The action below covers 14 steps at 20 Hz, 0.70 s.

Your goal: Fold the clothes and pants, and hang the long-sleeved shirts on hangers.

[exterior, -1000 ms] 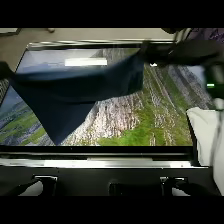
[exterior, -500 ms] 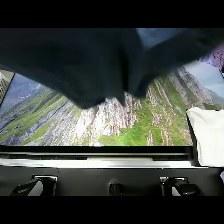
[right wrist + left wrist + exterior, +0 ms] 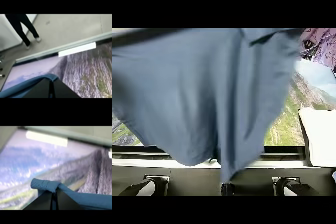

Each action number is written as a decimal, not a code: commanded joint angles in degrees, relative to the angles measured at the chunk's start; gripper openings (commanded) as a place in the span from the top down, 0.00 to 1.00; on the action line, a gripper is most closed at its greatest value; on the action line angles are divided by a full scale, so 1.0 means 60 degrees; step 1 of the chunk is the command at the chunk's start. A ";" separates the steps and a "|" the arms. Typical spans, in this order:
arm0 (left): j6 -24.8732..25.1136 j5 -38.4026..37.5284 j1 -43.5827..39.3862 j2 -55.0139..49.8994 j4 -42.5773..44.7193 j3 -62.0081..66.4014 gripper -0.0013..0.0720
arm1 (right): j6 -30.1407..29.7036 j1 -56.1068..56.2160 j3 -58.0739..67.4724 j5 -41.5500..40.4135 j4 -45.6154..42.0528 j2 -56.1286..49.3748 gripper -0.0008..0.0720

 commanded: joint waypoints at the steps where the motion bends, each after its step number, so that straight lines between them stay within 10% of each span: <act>1: 0.0011 0.0302 -0.0273 -0.2473 -0.0102 -0.0335 0.96 | -0.0248 -0.0004 0.0011 0.0860 0.0838 -0.2903 0.95; 10: -0.0036 0.1490 -0.1104 -0.7333 -0.0120 -0.0328 0.96 | -0.0419 0.1038 0.0011 0.0911 0.1002 -0.7373 0.95; 14: -0.0033 0.1260 -0.1184 -0.7522 -0.0506 -0.0321 0.87 | -0.0277 0.1038 0.0015 -0.0237 0.1118 -0.7512 0.80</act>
